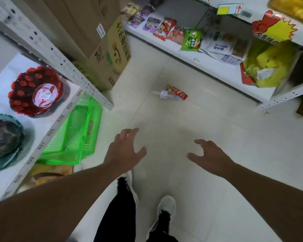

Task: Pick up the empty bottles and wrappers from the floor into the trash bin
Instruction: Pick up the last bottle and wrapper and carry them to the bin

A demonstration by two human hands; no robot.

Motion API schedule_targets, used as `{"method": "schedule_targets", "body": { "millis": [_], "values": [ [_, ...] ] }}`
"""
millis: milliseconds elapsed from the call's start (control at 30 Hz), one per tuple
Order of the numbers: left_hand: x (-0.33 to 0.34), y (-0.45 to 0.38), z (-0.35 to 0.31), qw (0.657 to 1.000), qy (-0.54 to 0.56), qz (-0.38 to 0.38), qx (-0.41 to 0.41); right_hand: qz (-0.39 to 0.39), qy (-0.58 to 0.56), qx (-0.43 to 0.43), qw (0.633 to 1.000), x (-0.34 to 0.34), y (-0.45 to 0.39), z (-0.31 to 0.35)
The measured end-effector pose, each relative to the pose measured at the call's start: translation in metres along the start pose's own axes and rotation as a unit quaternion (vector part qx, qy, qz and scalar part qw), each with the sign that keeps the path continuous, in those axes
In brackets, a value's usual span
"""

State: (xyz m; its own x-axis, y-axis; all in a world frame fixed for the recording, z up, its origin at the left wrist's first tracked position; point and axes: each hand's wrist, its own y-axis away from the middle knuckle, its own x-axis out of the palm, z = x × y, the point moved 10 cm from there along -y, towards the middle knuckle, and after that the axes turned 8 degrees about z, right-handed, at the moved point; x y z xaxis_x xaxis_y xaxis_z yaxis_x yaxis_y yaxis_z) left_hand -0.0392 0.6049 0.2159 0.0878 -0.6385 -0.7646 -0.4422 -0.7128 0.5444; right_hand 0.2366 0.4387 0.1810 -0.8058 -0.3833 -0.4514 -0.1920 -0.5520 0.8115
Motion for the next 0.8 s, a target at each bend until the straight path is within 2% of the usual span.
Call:
{"method": "schedule_targets", "body": {
  "millis": [167,500,600,800],
  "values": [
    [-0.018,-0.065,-0.020,0.999,-0.018,0.031,0.014,-0.030,-0.053,-0.005,0.998,-0.049,-0.021,0.028],
    [-0.067,-0.182,-0.049,0.996,-0.005,0.062,0.069,-0.065,-0.093,0.068,0.991,-0.117,-0.081,0.045],
    [-0.073,-0.210,-0.047,0.994,-0.011,0.071,0.077,-0.060,-0.100,0.069,0.991,-0.123,-0.107,0.055],
    [-0.060,-0.243,-0.041,0.995,-0.012,0.093,0.026,-0.009,-0.082,0.066,0.994,-0.127,-0.157,0.066]
  ]
}}
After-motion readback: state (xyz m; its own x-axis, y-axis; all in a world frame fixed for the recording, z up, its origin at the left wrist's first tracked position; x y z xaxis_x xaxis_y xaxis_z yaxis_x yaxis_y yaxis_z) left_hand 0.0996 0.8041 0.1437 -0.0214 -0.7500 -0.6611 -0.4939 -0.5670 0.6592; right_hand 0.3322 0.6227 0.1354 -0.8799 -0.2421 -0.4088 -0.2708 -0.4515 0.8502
